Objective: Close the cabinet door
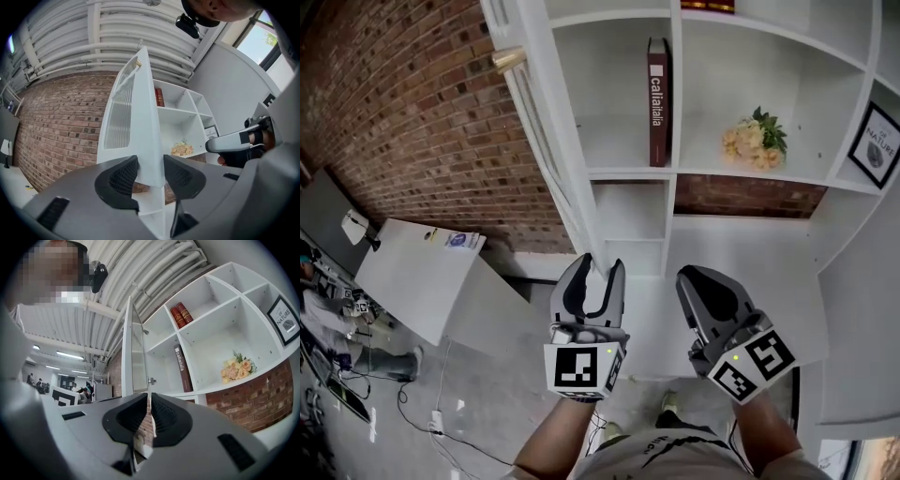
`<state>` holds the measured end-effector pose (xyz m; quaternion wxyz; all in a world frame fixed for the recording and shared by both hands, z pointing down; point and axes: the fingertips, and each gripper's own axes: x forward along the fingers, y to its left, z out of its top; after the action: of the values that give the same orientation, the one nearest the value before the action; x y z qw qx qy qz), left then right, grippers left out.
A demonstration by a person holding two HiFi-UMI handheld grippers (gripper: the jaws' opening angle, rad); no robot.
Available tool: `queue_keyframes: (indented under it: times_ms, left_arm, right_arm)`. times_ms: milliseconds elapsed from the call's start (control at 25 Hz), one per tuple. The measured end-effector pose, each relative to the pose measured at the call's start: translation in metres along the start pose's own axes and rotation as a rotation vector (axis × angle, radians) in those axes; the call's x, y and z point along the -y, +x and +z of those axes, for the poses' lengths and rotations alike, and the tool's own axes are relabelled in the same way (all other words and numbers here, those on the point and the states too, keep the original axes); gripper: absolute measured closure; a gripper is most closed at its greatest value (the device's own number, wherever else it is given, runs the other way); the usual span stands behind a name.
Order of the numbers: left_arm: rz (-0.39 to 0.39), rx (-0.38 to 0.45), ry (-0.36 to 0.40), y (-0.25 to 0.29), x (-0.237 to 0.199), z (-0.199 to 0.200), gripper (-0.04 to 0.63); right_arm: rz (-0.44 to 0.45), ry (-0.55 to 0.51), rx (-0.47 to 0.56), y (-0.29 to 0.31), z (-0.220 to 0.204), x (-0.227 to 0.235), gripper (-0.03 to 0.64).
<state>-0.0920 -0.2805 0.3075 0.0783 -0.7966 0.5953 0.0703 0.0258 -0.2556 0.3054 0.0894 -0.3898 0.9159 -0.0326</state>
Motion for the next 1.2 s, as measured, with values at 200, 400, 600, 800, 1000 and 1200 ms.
queue_keyframes:
  times_ms: [200, 400, 600, 800, 1000, 1200]
  left_arm:
    - [0.033, 0.018, -0.027, 0.023, 0.017, -0.003, 0.411]
    - [0.042, 0.013, -0.022, 0.058, 0.037, -0.014, 0.414]
    - [0.059, 0.020, -0.010, 0.101, 0.052, -0.021, 0.414]
    - [0.082, 0.035, -0.004, 0.127, 0.057, -0.025, 0.416]
    - [0.078, 0.040, 0.004, 0.146, 0.059, -0.028, 0.417]
    - [0.060, 0.028, 0.013, 0.165, 0.060, -0.032, 0.420]
  right_arm:
    - [0.002, -0.003, 0.013, -0.008, 0.010, 0.030, 0.596]
    - [-0.001, -0.002, 0.011, -0.017, 0.011, 0.057, 0.596]
    - [-0.035, 0.000, 0.019, -0.029, 0.016, 0.093, 0.596]
    - [-0.067, -0.002, 0.024, -0.036, 0.021, 0.125, 0.596]
    - [-0.065, 0.009, 0.022, -0.031, 0.018, 0.144, 0.595]
    - [-0.040, 0.020, 0.023, -0.019, 0.017, 0.150, 0.595]
